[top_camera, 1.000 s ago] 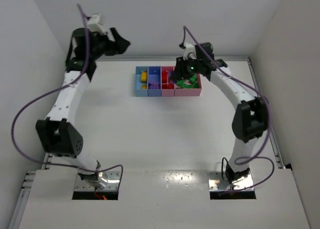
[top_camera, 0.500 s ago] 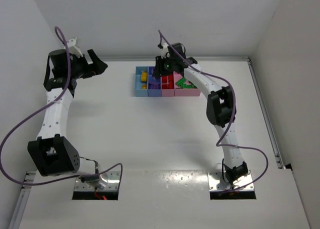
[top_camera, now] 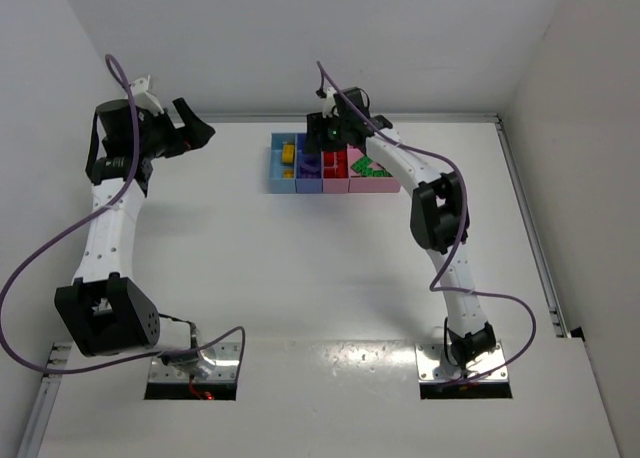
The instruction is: Sort the legos into containers by color
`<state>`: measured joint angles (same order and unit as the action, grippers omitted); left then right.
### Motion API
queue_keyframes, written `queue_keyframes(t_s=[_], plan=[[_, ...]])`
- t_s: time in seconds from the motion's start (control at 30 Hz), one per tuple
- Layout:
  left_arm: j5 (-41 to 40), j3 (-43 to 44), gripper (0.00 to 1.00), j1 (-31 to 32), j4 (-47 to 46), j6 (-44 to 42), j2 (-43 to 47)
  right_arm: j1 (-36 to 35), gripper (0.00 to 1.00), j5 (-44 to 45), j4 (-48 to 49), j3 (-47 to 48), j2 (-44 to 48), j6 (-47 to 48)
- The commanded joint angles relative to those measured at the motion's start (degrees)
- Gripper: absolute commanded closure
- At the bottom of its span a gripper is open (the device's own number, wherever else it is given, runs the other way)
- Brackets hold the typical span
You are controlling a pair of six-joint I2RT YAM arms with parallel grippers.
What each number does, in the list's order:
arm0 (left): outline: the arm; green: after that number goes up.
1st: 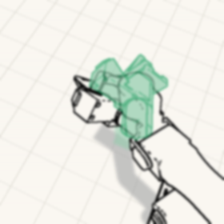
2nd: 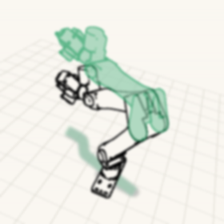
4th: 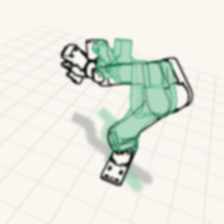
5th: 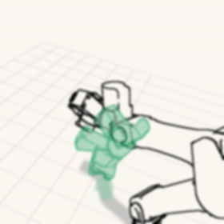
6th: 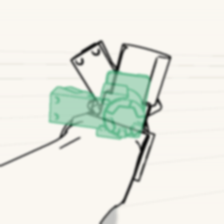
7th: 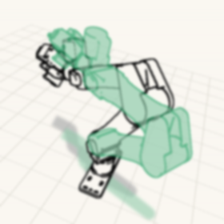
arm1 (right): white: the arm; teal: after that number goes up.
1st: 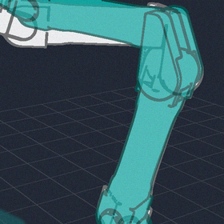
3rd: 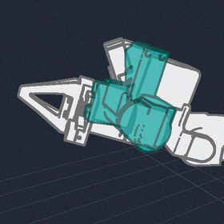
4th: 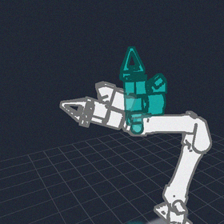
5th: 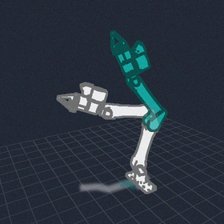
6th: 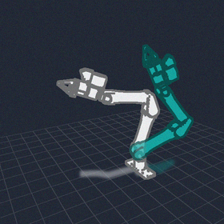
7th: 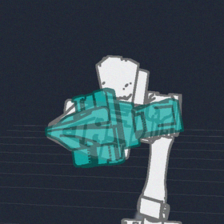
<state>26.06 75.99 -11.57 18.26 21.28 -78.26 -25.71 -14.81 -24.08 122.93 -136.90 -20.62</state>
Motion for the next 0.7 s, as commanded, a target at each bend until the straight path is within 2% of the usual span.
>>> queue_keyframes(t_s=[0.0,0.17,0.27,0.37,0.47,0.53,0.67], plan=[[-1.6,0.0,0.0,0.8,-0.1,0.6,-0.1,-0.2,0.36,-4.5,2.7,3.2,-0.6,-0.3],[-5.6,0.0,0.0,4.4,0.5,-2.4,-0.6,-0.2,0.33,-5.8,2.7,3.7,3.1,-0.3],[-9.1,-0.5,0.0,8.6,0.5,-4.6,-1.4,2.2,0.29,-5.8,0.8,3.2,9.0,2.6],[-12.1,-1.0,0.0,13.0,0.5,-5.4,-3.6,5.0,0.27,-4.4,-2.0,-1.9,16.7,7.5],[-13.6,-2.6,0.0,16.2,0.5,-5.4,-5.2,10.1,0.27,-1.2,-5.4,-10.7,23.5,14.5],[-14.1,-4.3,0.0,16.8,-1.5,-5.4,-5.9,13.9,0.27,-0.1,-6.9,-19.4,30.9,20.2],[-14.7,-8.7,0.0,18.2,-3.8,-4.8,-5.9,19.6,0.26,-0.1,-5.4,-39.5,43.7,24.0]])
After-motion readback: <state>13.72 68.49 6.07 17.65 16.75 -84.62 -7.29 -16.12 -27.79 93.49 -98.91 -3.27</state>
